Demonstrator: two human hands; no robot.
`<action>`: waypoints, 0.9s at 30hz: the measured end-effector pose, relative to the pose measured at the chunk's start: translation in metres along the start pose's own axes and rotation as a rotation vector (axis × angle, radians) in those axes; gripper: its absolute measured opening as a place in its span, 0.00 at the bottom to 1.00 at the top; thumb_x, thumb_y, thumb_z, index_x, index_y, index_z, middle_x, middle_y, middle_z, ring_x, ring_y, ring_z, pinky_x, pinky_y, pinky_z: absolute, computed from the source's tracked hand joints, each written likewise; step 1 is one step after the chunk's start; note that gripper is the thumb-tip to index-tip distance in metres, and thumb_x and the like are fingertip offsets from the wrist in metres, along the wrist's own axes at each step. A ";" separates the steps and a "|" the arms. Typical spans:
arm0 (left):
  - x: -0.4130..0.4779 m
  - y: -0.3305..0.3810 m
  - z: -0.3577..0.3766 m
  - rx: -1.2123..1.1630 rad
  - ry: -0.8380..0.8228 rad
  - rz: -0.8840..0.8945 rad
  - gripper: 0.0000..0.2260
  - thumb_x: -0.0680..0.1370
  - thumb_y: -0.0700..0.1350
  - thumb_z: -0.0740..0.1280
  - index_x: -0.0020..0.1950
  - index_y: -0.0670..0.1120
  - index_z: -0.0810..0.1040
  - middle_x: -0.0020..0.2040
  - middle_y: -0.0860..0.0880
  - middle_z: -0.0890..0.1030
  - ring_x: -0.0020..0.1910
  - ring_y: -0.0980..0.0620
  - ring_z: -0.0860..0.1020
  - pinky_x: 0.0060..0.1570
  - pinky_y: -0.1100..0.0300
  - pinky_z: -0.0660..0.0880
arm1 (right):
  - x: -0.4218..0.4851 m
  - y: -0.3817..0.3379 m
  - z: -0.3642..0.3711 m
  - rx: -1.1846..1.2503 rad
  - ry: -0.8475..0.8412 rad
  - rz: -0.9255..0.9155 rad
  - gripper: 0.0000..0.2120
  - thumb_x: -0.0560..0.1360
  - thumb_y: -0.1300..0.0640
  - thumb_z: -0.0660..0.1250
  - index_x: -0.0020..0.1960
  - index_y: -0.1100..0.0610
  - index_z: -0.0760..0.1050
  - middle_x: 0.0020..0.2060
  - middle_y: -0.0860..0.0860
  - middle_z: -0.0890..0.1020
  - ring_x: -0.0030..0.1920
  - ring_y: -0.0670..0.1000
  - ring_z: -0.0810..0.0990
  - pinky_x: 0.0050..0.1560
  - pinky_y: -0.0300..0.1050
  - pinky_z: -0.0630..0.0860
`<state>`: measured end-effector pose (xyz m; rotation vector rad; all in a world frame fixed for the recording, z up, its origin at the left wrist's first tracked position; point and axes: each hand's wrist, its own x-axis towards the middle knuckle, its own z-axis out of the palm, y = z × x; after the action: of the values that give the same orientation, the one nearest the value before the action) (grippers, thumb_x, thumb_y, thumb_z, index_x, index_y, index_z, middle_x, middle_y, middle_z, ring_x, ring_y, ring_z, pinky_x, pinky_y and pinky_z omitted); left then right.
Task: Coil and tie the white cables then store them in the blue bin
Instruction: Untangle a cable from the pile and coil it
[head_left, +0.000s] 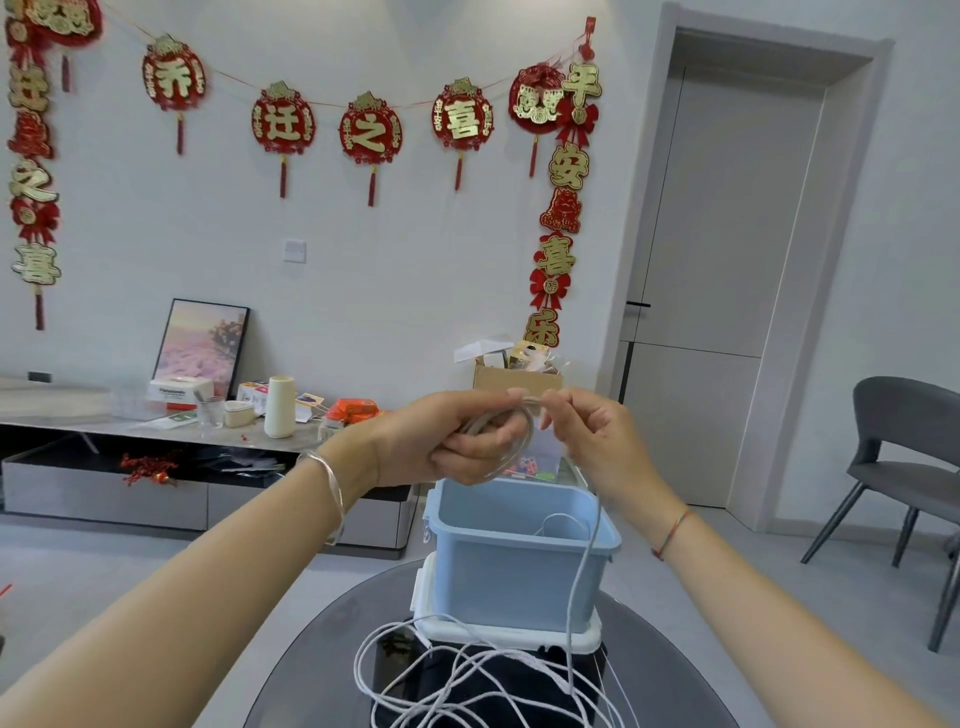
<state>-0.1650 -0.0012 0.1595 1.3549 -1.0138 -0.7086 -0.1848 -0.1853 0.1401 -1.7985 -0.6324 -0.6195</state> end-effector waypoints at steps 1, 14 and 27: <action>-0.001 0.001 -0.001 -0.076 -0.017 0.022 0.19 0.80 0.52 0.53 0.33 0.47 0.72 0.21 0.54 0.55 0.18 0.57 0.53 0.22 0.64 0.51 | -0.001 0.006 0.003 0.032 0.017 0.069 0.15 0.77 0.51 0.60 0.34 0.56 0.74 0.22 0.43 0.68 0.23 0.40 0.64 0.26 0.29 0.62; 0.028 0.000 -0.007 0.049 0.772 0.419 0.22 0.84 0.53 0.46 0.49 0.44 0.77 0.37 0.50 0.85 0.36 0.54 0.83 0.35 0.67 0.77 | -0.030 0.002 0.064 -0.192 -0.374 0.350 0.13 0.82 0.59 0.52 0.64 0.54 0.68 0.29 0.50 0.70 0.19 0.41 0.66 0.21 0.38 0.67; 0.010 -0.016 -0.007 0.775 0.656 0.173 0.22 0.84 0.51 0.49 0.44 0.45 0.78 0.20 0.53 0.72 0.20 0.59 0.69 0.27 0.66 0.68 | -0.003 -0.035 0.008 -0.304 -0.165 0.148 0.06 0.75 0.56 0.68 0.45 0.57 0.81 0.31 0.52 0.81 0.32 0.50 0.75 0.37 0.38 0.72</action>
<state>-0.1520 -0.0089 0.1458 1.9457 -0.8638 0.3177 -0.2101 -0.1680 0.1598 -2.1765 -0.5293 -0.4895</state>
